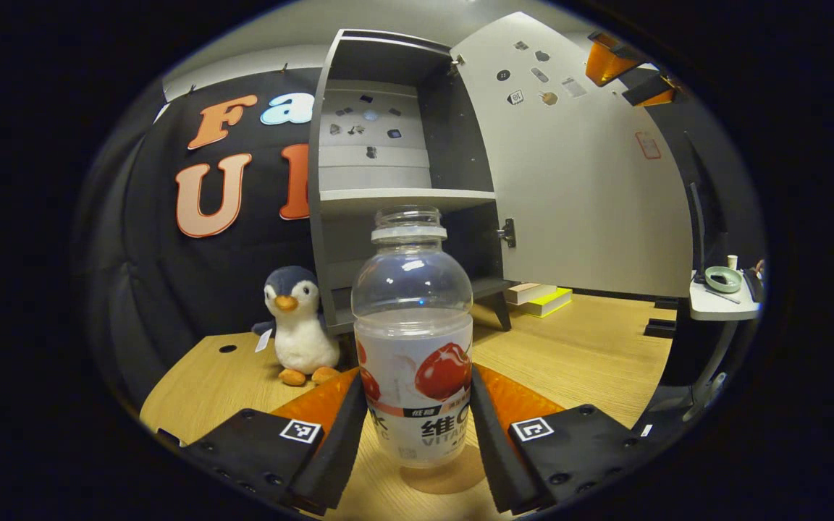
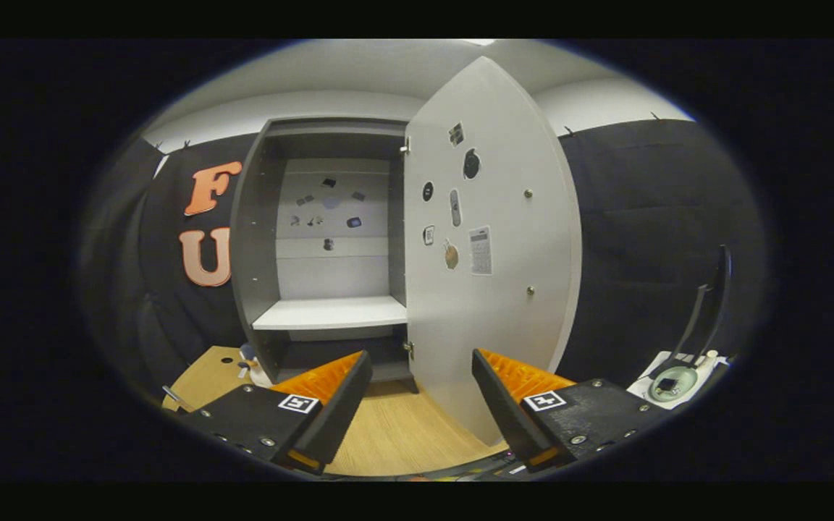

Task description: Open the cabinet door with the right hand, grasp the bottle in the cabinet with the left hand and place it on the coaster, then close the cabinet door with the right hand.

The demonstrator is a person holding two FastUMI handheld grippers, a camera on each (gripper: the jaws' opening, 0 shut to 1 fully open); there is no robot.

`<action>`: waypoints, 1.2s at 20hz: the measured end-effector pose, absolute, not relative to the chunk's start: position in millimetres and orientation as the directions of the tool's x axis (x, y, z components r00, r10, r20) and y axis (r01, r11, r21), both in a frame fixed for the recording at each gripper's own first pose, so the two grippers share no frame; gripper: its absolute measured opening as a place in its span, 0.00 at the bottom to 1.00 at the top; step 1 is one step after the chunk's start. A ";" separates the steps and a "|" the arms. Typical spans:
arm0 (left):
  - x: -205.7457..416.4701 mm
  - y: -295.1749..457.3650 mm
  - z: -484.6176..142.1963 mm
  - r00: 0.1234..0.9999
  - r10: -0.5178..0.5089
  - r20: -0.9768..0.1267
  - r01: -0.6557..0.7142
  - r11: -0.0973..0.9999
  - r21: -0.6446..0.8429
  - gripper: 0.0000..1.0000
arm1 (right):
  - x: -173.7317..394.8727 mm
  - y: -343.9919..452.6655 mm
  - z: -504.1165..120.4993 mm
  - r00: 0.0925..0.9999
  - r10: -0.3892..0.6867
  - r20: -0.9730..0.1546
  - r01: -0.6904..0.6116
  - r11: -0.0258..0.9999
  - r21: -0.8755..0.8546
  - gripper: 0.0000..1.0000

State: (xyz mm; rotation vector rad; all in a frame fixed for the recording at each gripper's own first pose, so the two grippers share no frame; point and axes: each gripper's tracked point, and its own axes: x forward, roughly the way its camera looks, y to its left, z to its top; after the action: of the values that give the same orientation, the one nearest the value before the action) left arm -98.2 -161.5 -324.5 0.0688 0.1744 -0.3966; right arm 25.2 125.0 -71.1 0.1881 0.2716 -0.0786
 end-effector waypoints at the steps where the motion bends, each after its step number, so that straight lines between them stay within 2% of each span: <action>1: -101.3 -163.5 -328.7 0.904 -0.385 -0.186 0.397 0.917 0.029 0.81 | 23.3 125.9 -71.3 0.960 -0.055 -0.275 0.104 0.980 0.170 0.87; 11: -101.2 -158.7 -374.5 0.902 -0.374 -0.216 0.382 0.924 -0.005 0.82 | 9.0 144.6 -72.5 0.953 -0.044 -0.298 0.086 0.988 0.129 0.88; 17: -97.7 -160.9 -374.1 0.904 -0.365 -0.221 0.368 0.929 -0.029 0.83 | 7.7 151.5 -72.4 0.949 -0.022 -0.314 0.086 0.978 0.190 0.88; 24: -107.7 -161.9 -376.4 0.904 -0.355 -0.239 0.363 0.932 -0.012 0.88 | 0.2 153.0 -63.3 0.953 0.007 -0.302 0.045 0.985 0.164 0.88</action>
State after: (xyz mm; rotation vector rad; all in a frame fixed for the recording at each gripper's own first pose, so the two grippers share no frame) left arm -107.7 -161.9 -376.4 0.0331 0.2413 -0.3706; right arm 0.2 153.0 -63.3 0.1701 0.3072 -0.0193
